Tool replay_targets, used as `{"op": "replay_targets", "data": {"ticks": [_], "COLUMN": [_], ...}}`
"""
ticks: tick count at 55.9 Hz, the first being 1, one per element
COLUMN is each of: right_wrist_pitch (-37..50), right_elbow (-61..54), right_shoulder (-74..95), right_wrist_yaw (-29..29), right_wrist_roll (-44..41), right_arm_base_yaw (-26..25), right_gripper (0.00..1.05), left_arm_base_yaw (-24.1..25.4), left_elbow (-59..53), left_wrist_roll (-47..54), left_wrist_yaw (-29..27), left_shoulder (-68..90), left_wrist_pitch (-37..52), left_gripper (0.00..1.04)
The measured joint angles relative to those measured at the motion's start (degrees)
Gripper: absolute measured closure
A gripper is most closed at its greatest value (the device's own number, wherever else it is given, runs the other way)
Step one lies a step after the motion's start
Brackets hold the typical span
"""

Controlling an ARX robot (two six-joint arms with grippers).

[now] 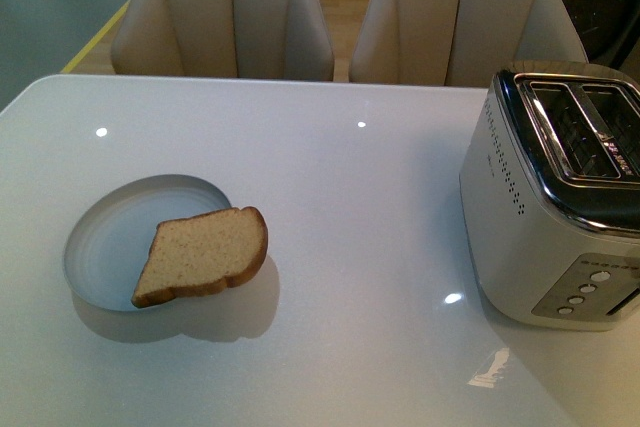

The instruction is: Left arm holds plate, right arm toasts bread

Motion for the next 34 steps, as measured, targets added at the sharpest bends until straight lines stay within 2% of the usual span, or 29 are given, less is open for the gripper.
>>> {"op": "replay_targets", "data": {"ticks": [25, 26, 29, 32, 34], "right_wrist_pitch": [0.0, 0.0, 0.0, 0.0, 0.0], "right_elbow": [0.0, 0.0, 0.0, 0.0, 0.0], "right_shoulder": [0.0, 0.0, 0.0, 0.0, 0.0], "right_wrist_yaw": [0.0, 0.0, 0.1, -0.1, 0.0], "right_wrist_roll": [0.0, 0.0, 0.0, 0.0, 0.0], "right_arm_base_yaw": [0.0, 0.0, 0.0, 0.0, 0.0], "right_gripper": [0.09, 0.09, 0.09, 0.09, 0.09], "left_arm_base_yaw": [0.1, 0.3, 2.5, 3.5, 4.0], "left_elbow": [0.0, 0.3, 5.4, 9.5, 11.1], "left_wrist_roll": [0.0, -0.4, -4.4, -7.4, -8.9], "left_wrist_yaw": [0.3, 0.7, 9.3, 14.2, 15.5], "left_shoulder": [0.1, 0.6, 7.0, 14.5, 18.9], "left_wrist_pitch": [-0.2, -1.0, -13.2, -21.6, -24.4], "left_gripper": [0.07, 0.07, 0.07, 0.07, 0.07]}}
